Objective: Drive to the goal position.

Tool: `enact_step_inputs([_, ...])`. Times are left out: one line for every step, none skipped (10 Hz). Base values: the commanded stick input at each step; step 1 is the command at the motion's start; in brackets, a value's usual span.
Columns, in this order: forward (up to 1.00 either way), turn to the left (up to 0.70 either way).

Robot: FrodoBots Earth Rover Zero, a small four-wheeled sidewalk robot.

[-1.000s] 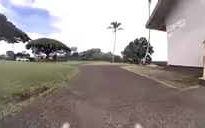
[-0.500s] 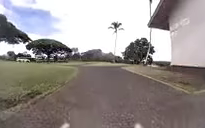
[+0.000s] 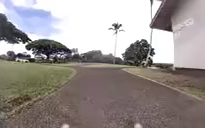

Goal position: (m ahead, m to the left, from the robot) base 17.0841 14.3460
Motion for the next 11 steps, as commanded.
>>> enact_step_inputs([0.70,0.00])
enact_step_inputs([0.70,0.00])
enact_step_inputs([0.70,0.00])
enact_step_inputs([0.70,0.00])
enact_step_inputs([0.70,0.00])
enact_step_inputs([0.70,0.00])
enact_step_inputs([0.70,0.00])
enact_step_inputs([0.70,0.00])
enact_step_inputs([0.70,0.00])
enact_step_inputs([0.70,0.00])
enact_step_inputs([0.70,0.00])
